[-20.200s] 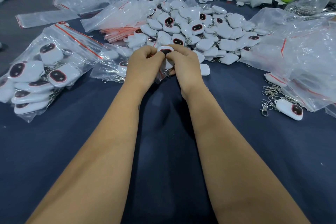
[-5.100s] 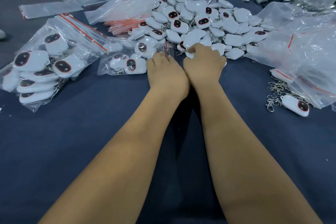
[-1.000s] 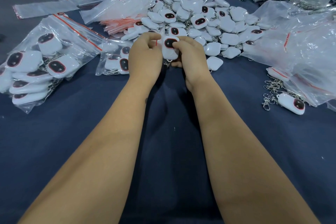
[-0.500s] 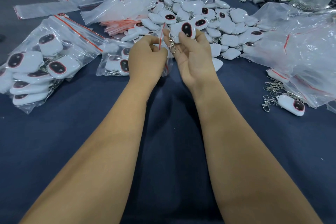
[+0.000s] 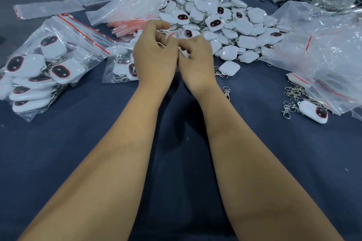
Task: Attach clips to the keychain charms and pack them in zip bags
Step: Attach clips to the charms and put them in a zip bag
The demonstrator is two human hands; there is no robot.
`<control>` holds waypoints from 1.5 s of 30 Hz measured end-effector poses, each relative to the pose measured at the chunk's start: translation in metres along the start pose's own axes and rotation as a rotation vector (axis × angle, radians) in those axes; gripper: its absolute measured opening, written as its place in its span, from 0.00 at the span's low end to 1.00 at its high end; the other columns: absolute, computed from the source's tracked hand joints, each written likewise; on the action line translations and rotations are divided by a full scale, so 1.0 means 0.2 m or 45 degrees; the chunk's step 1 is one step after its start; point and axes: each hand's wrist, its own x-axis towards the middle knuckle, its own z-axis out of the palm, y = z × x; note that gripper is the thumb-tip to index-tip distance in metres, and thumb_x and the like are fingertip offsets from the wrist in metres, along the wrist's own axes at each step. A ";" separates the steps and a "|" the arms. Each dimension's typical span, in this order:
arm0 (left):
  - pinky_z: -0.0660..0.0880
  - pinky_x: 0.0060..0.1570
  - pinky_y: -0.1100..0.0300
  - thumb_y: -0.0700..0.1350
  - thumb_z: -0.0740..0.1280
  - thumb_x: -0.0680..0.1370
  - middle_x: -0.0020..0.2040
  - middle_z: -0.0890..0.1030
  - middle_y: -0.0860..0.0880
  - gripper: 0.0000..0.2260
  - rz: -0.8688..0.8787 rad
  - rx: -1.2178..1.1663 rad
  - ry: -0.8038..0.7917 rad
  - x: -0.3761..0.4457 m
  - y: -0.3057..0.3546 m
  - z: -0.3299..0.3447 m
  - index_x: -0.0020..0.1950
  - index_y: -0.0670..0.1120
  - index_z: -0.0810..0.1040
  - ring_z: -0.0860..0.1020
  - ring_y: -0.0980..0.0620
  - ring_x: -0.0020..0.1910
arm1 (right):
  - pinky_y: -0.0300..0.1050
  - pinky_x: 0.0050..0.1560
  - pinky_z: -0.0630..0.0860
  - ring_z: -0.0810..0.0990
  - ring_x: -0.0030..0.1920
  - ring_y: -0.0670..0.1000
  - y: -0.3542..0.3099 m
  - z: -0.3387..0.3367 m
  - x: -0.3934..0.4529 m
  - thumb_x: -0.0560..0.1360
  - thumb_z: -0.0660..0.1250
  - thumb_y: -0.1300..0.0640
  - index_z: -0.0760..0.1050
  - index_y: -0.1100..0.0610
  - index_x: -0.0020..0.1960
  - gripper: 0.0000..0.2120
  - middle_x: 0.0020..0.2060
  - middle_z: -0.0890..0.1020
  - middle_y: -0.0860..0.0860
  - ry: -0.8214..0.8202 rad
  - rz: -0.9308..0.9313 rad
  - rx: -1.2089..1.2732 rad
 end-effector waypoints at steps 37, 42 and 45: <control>0.66 0.44 0.60 0.38 0.58 0.75 0.52 0.80 0.44 0.16 0.028 0.644 -0.283 0.02 -0.09 0.01 0.53 0.49 0.83 0.77 0.47 0.50 | 0.39 0.53 0.75 0.77 0.48 0.50 0.09 -0.07 0.03 0.72 0.64 0.70 0.78 0.55 0.55 0.16 0.59 0.75 0.57 0.210 0.325 0.113; 0.68 0.40 0.59 0.39 0.59 0.73 0.42 0.81 0.53 0.14 0.007 0.681 -0.232 0.01 -0.06 0.01 0.46 0.50 0.84 0.77 0.49 0.46 | 0.35 0.49 0.76 0.77 0.41 0.43 0.07 -0.06 0.03 0.73 0.64 0.71 0.82 0.52 0.51 0.17 0.57 0.78 0.57 0.284 0.252 0.291; 0.67 0.40 0.60 0.39 0.59 0.73 0.42 0.82 0.53 0.14 -0.030 0.697 -0.243 0.00 -0.05 0.01 0.46 0.50 0.84 0.77 0.50 0.46 | 0.46 0.54 0.80 0.82 0.46 0.51 0.06 -0.06 0.03 0.72 0.59 0.74 0.81 0.57 0.48 0.18 0.51 0.83 0.57 0.288 0.329 0.607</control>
